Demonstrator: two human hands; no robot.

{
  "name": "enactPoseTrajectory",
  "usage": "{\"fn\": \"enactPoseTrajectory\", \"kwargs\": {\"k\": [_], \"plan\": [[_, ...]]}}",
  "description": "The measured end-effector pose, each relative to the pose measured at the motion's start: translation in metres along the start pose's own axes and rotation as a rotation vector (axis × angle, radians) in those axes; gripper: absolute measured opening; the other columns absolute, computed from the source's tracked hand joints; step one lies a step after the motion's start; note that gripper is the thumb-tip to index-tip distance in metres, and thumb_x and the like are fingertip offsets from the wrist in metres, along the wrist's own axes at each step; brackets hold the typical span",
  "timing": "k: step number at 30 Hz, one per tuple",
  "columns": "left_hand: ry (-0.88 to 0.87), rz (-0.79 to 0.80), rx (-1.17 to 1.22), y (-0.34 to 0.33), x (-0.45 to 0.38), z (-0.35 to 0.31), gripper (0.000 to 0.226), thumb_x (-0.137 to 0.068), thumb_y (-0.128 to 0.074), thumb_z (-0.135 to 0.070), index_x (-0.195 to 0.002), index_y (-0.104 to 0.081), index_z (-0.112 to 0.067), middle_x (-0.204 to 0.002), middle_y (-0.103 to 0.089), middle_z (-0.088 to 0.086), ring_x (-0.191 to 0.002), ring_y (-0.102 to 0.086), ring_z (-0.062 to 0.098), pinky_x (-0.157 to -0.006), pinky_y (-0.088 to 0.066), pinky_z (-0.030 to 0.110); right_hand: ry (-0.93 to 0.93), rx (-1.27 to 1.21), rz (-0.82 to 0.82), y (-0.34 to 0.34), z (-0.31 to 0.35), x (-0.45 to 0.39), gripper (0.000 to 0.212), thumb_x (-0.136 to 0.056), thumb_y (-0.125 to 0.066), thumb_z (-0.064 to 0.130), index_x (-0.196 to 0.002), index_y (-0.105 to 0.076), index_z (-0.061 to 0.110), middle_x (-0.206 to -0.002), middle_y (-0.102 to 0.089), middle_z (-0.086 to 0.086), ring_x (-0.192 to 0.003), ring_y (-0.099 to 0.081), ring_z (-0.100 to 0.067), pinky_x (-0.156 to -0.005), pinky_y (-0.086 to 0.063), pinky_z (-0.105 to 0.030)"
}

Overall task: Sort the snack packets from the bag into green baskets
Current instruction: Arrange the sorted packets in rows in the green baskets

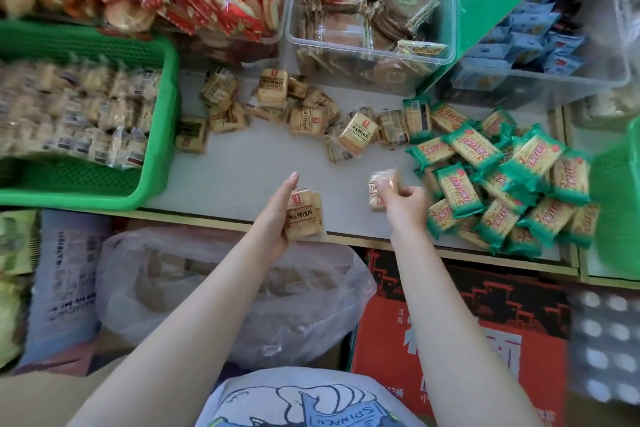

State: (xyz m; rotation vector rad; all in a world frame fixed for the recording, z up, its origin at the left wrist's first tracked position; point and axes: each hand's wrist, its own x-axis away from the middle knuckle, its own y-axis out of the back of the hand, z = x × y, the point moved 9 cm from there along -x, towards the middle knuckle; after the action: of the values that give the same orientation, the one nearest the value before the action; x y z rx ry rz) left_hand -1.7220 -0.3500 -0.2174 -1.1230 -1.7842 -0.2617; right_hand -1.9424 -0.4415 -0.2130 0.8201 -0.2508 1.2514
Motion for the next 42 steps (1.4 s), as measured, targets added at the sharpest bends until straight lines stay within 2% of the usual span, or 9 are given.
{"fn": "enactPoseTrajectory", "kwargs": {"k": [4,9,13,16,21,25,31,35,42], "plan": [[-0.040,0.010,-0.013,0.004,0.034,-0.015,0.041,-0.099,-0.044,-0.057,-0.111,-0.060,-0.021,-0.089,-0.069,0.004,-0.078,-0.067,0.023,-0.061,-0.060,0.043,0.090,-0.356,0.284,-0.017,0.025,0.101,0.031,-0.096,-0.066,0.025,-0.119,-0.047,0.017,-0.104,-0.071,-0.010,-0.082,-0.071,-0.021,-0.064,-0.057,-0.033],[-0.117,0.229,-0.031,0.000,0.069,-0.033,0.059,-0.099,-0.034,-0.061,-0.081,-0.078,-0.026,-0.091,-0.074,0.008,-0.077,-0.071,0.021,-0.068,-0.054,0.033,0.449,-0.015,0.317,-0.068,0.052,0.178,0.028,-0.094,-0.055,0.048,-0.116,-0.052,0.031,-0.111,-0.057,-0.004,-0.098,-0.063,-0.021,-0.085,-0.057,-0.051],[-0.158,0.140,0.125,0.046,0.080,-0.062,0.085,-0.077,-0.073,-0.059,-0.138,-0.049,-0.005,-0.110,-0.059,0.013,-0.088,-0.065,0.021,-0.064,-0.057,0.029,0.611,0.163,0.189,-0.104,0.071,0.215,0.048,-0.083,-0.045,0.064,-0.120,-0.061,0.038,-0.131,-0.036,0.001,-0.127,-0.036,-0.015,-0.109,-0.041,-0.047],[-0.252,0.071,0.343,0.097,0.087,-0.097,0.075,-0.074,-0.076,-0.046,-0.135,-0.047,-0.013,-0.113,-0.053,0.013,-0.090,-0.063,0.024,-0.069,-0.057,0.034,0.579,0.104,0.382,-0.156,0.082,0.251,0.036,-0.084,-0.053,0.068,-0.120,-0.051,0.063,-0.148,-0.027,0.000,-0.139,-0.037,-0.015,-0.110,-0.045,-0.039],[-0.296,0.014,0.440,0.178,0.100,-0.144,0.076,-0.079,-0.065,-0.057,-0.128,-0.057,0.000,-0.105,-0.061,0.017,-0.094,-0.066,0.033,-0.082,-0.059,0.044,0.148,-0.468,0.608,-0.262,0.070,0.302,0.089,-0.068,-0.085,0.041,-0.142,-0.035,0.035,-0.128,-0.064,-0.001,-0.112,-0.068,-0.015,-0.100,-0.054,-0.039],[-0.527,-0.241,-0.051,0.263,0.116,-0.207,0.063,-0.076,-0.048,-0.058,-0.099,-0.065,-0.002,-0.105,-0.066,0.014,-0.106,-0.062,0.034,-0.100,-0.046,0.058,0.185,-0.395,0.587,-0.329,0.085,0.328,0.087,-0.055,-0.083,0.047,-0.132,-0.045,0.028,-0.118,-0.069,-0.002,-0.108,-0.069,-0.020,-0.095,-0.055,-0.039],[-0.862,-0.807,-0.836,0.453,0.129,-0.258,0.045,-0.103,-0.035,-0.038,-0.124,-0.063,-0.010,-0.133,-0.058,0.008,-0.129,-0.045,0.023,-0.118,-0.025,0.051,0.188,0.087,0.765,-0.420,0.100,0.336,0.070,-0.060,-0.074,0.066,-0.115,-0.051,0.031,-0.123,-0.067,-0.003,-0.099,-0.066,-0.015,-0.075,-0.044,-0.029],[-0.677,-0.784,-1.237,0.509,0.089,-0.241,0.055,-0.104,-0.027,-0.049,-0.152,-0.037,-0.024,-0.164,-0.022,-0.002,-0.154,0.001,0.015,-0.123,0.004,0.049,0.162,0.304,0.765,-0.480,0.096,0.330,0.063,-0.073,-0.074,0.066,-0.117,-0.051,0.028,-0.135,-0.056,-0.003,-0.118,-0.056,-0.023,-0.090,-0.042,-0.036],[-0.782,-0.744,-1.148,0.509,0.086,-0.239,0.061,-0.099,-0.020,-0.052,-0.142,-0.047,-0.018,-0.162,-0.027,0.001,-0.153,-0.001,0.017,-0.122,-0.006,0.057,0.113,0.764,0.677,-0.525,0.095,0.318,0.106,-0.082,-0.068,0.065,-0.160,-0.015,0.017,-0.162,-0.028,-0.005,-0.144,-0.034,-0.032,-0.113,-0.033,-0.045]]}}
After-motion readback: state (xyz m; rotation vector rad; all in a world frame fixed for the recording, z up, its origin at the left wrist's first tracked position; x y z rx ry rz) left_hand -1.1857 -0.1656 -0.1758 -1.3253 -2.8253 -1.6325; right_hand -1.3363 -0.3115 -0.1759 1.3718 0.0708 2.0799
